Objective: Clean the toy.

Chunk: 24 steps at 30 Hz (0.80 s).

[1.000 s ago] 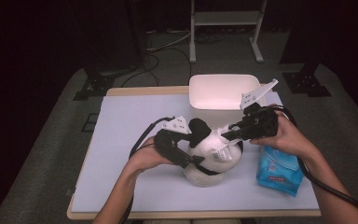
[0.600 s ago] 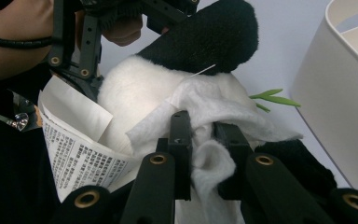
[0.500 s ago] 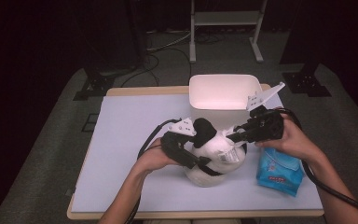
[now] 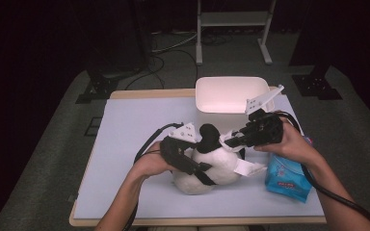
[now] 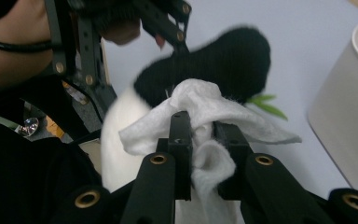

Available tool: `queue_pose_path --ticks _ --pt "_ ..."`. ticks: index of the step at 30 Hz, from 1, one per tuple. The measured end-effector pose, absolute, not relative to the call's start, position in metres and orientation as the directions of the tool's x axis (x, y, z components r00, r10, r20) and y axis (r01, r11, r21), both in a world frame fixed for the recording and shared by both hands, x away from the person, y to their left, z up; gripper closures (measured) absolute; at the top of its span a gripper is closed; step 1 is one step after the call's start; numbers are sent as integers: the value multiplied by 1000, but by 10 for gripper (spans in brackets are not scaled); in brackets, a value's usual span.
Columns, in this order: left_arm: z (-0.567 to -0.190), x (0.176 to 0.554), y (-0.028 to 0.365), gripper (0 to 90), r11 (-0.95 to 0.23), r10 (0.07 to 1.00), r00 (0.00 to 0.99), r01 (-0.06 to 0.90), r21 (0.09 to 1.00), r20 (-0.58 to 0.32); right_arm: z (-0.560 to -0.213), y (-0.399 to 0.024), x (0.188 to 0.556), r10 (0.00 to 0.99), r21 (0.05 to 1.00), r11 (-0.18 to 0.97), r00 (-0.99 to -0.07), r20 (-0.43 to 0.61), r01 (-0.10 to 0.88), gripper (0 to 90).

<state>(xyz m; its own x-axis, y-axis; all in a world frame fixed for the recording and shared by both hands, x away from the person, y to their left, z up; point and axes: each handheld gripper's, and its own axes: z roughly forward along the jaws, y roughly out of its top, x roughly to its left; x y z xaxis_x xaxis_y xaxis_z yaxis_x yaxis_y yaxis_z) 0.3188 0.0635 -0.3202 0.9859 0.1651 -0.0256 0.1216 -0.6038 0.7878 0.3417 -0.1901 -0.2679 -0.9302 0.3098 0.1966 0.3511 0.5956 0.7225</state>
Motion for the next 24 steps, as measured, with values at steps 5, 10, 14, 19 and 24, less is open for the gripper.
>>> queue_pose_path --ticks 5,10,14,19,24 --pt "-321 318 62 334 -604 162 986 122 788 -28 -258 -175 346 295 718 614 -939 175 327 782" --pt "-322 317 62 337 -606 157 987 118 787 -27 -256 -164 351 285 726 609 -942 176 320 781" --pt "-323 318 66 339 -591 163 986 130 796 -40 -256 -164 351 285 724 613 -944 168 315 782" --pt "-325 319 68 340 -574 172 984 142 807 -51 -258 -171 348 296 724 607 -939 178 328 780" --pt "-324 321 75 340 -567 181 982 153 810 -58 -266 -181 345 309 709 616 -933 184 344 780"
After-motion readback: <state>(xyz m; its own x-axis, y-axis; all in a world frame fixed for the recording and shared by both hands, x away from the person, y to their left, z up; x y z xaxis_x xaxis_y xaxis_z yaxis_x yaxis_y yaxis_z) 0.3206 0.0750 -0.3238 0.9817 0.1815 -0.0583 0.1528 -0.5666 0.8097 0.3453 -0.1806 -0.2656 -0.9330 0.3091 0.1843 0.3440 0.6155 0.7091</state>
